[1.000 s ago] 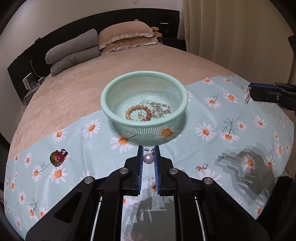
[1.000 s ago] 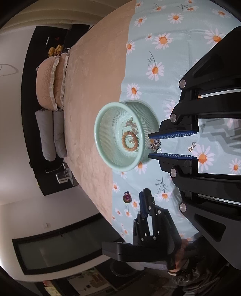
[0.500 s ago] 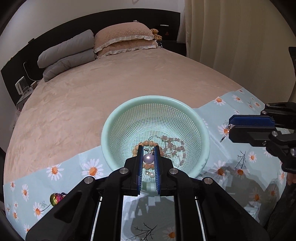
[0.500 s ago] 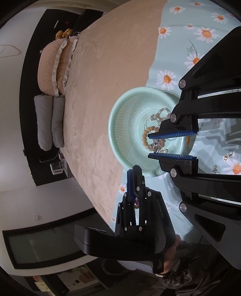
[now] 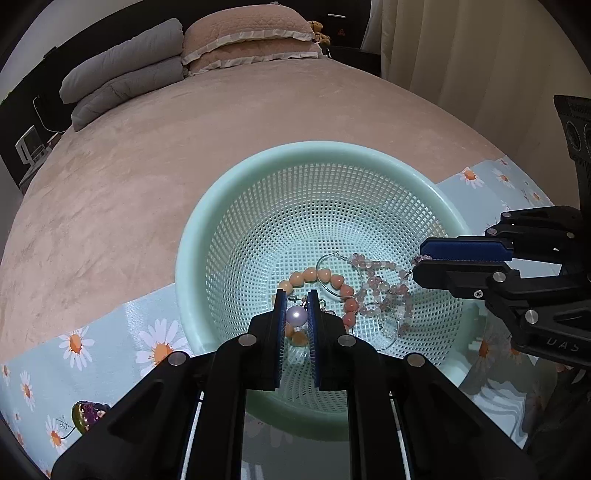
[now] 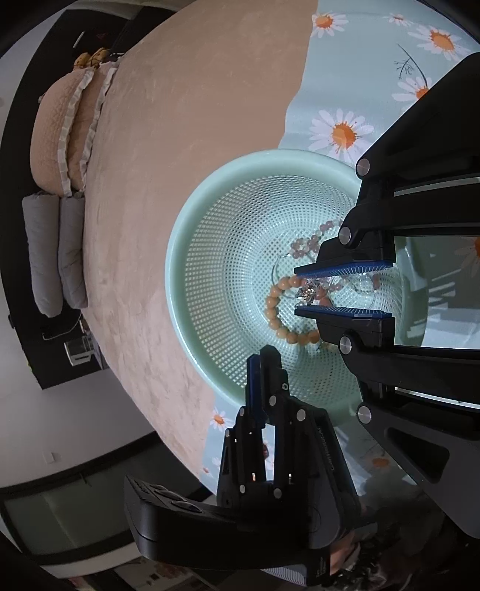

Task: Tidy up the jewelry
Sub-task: 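Carry the pearl earring and silver pendant over the green basket and open both tools, then move both open tools back toward the two remaining silver charms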

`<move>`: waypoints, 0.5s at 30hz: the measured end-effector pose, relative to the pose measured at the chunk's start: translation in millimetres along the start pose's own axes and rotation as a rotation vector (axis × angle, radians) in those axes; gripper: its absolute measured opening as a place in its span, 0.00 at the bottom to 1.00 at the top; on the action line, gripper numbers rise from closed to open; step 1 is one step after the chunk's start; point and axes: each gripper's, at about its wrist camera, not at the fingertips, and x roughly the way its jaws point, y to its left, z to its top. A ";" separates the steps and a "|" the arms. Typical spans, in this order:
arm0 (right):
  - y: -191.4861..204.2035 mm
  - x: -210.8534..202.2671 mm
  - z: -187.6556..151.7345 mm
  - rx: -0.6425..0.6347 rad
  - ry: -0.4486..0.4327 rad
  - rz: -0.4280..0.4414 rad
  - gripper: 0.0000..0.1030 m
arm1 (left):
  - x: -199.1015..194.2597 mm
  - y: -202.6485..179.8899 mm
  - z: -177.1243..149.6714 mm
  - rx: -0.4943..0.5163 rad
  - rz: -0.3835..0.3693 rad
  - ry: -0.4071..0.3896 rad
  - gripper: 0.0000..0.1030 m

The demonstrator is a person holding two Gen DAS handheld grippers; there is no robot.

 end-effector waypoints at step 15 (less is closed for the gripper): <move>-9.2 -18.2 3.9 0.036 -0.073 -0.038 0.51 | -19.9 4.8 2.3 -0.010 0.035 -0.051 0.63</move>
